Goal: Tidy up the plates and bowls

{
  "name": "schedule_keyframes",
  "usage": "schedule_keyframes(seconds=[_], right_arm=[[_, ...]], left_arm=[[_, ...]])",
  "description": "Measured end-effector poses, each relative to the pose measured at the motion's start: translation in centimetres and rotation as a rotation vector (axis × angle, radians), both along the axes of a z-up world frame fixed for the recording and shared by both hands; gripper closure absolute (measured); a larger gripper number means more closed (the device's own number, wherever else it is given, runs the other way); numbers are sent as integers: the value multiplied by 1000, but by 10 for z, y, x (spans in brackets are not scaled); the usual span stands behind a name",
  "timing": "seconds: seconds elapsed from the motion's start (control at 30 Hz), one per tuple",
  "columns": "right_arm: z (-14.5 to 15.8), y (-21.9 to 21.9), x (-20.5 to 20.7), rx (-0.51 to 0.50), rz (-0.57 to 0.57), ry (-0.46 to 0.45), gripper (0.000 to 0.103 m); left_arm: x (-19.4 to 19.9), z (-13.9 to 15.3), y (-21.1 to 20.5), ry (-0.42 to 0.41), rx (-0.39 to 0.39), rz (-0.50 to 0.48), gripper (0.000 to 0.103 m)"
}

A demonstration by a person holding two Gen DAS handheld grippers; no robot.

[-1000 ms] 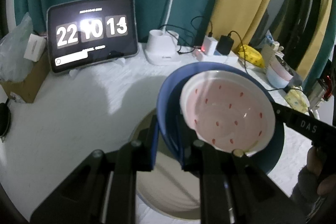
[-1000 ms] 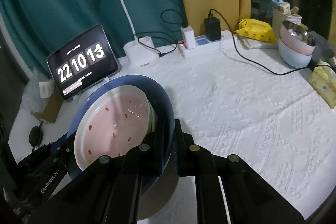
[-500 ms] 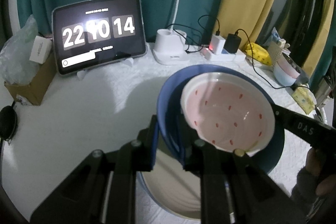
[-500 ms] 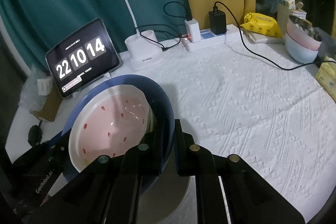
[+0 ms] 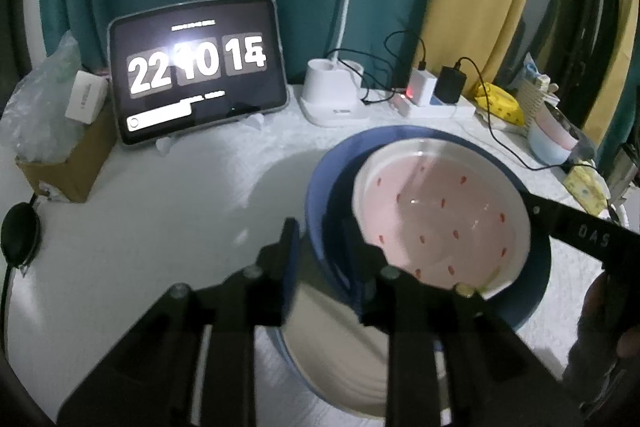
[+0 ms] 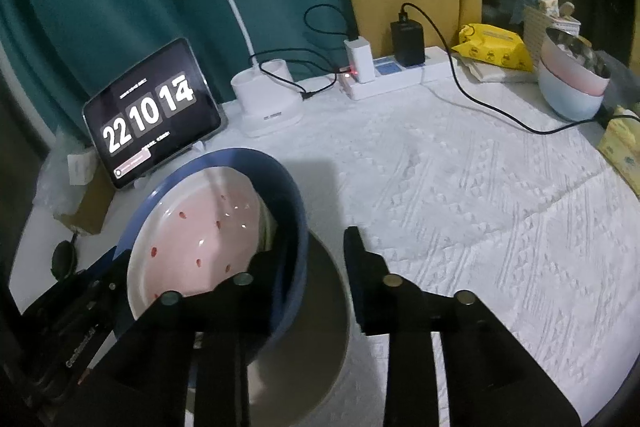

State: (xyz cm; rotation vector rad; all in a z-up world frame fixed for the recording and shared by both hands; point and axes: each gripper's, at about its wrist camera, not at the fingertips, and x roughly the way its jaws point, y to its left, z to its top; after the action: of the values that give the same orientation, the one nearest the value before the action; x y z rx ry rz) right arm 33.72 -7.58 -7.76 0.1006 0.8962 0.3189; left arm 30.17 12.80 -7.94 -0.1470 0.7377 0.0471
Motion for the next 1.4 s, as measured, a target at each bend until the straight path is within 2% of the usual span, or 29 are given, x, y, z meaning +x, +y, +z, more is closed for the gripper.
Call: schedule_keyframes(seconds=[0.07,0.1,0.17,0.43,0.93,1.1,1.4], right_arm=[[0,-1,-1,-3,2,-2,72],[1,0,-2,-6,2,-3,72],[2,-1,-5,-15,4,-10,71],[7,-4,-18,-19,9,-23,61],[23,-15,-57,-20,9,-71,57],[25,-24,-72,-19,-1,-84,57],[33,-37,-102,-16,-12,-125,57]], left_arm=[[-2,0,1,3,-8,8,69],[-3,0,3,6,-9,18,62],[-7,0,5,3,-10,34,57],[-23,6,0,-15,-9,27,55],[-64,19,-13,-62,8,11,53],[-81,24,-20,-86,9,2,32],[-114,37,-34,-155,22,-35,29]])
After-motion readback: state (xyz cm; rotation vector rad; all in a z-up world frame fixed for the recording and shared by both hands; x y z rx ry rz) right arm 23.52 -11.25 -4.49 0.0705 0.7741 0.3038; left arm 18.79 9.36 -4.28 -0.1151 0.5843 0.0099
